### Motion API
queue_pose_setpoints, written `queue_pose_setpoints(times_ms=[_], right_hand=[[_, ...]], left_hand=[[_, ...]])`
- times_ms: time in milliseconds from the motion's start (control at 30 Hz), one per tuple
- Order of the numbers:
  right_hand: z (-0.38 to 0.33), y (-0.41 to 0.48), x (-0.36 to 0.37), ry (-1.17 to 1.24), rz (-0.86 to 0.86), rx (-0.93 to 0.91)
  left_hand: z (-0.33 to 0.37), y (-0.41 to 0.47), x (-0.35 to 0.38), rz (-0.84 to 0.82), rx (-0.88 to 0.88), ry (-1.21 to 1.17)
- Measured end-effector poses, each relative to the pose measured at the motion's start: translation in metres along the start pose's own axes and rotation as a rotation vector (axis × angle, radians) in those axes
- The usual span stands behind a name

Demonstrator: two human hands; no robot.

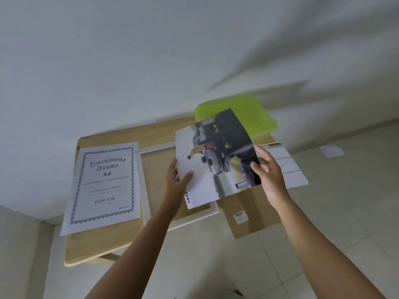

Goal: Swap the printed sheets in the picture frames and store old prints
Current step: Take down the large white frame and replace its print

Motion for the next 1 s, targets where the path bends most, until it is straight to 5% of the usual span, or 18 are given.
queue_pose_setpoints(times_ms=[233, 467, 1000], right_hand=[[0.063, 0.006, -0.124, -0.204, 0.059, 0.253], [0.111, 0.031, -0.227, -0.364, 0.081, 0.455], [0.149, 0.102, -0.284, -0.779, -0.117, 0.322]], left_hand=[[-0.034, -0.002, 0.108, -0.160, -0.052, 0.090], [-0.096, -0.013, 0.207, -0.116, -0.168, 0.218], [-0.143, -0.003, 0.293, 0.036, -0.208, 0.765]])
Point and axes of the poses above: each hand's wrist, its own y-axis towards the middle knuckle, its own x-axis out of the palm, z = x × y, the point moved 5 cm from there along y, towards the middle knuckle, and after that the axes turned 2 degrees about z, right-handed, at the moved point
